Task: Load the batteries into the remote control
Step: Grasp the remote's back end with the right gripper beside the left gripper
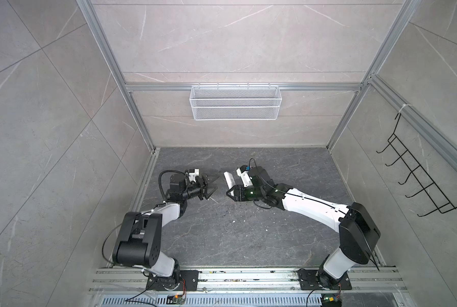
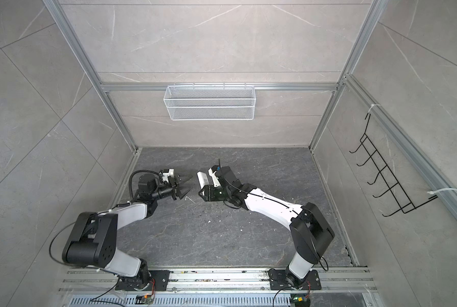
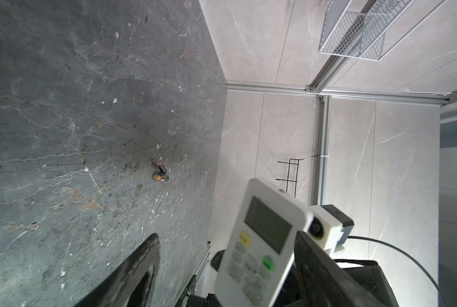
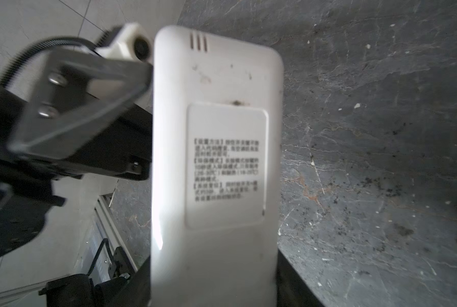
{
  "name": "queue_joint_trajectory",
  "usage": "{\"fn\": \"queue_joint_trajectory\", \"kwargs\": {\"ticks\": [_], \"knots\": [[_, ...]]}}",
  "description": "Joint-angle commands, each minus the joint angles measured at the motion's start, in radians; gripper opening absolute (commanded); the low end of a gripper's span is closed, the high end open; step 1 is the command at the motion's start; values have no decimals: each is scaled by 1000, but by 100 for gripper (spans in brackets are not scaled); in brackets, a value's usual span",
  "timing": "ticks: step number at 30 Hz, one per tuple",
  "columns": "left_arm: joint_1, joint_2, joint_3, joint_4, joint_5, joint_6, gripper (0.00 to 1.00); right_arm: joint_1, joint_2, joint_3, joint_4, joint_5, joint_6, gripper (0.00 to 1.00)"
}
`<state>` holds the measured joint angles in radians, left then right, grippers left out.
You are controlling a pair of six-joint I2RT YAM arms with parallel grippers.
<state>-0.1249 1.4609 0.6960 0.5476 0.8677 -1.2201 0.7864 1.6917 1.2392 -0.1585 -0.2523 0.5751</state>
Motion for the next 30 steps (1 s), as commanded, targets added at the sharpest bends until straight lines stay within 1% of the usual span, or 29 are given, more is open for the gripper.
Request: {"fn": "queue_joint_trajectory", "kwargs": {"ticks": [1, 5, 8, 11, 19, 22, 25, 29, 30], "knots": [[-1, -76, 77, -333, -14, 266, 79, 18, 56, 53, -101, 63, -82, 53], [-1, -62, 84, -308, 17, 238, 74, 39, 102, 95, -119, 75, -93, 52], [-2, -62, 76, -298, 9, 237, 69, 56, 117, 124, -135, 93, -108, 53], [-1, -58, 74, -311, -2, 249, 66, 64, 122, 137, -134, 93, -114, 53], [-2, -43, 72, -313, -4, 239, 66, 84, 149, 201, -172, 82, -163, 53], [-4, -39, 73, -310, -4, 230, 64, 93, 167, 232, -191, 87, -172, 53], [-11, -39, 69, -296, -4, 223, 59, 109, 187, 270, -224, 118, -183, 53], [-18, -34, 65, -293, -6, 217, 44, 121, 206, 306, -253, 155, -191, 53], [-18, -36, 62, -290, -8, 216, 41, 124, 210, 315, -263, 165, -194, 54]]}}
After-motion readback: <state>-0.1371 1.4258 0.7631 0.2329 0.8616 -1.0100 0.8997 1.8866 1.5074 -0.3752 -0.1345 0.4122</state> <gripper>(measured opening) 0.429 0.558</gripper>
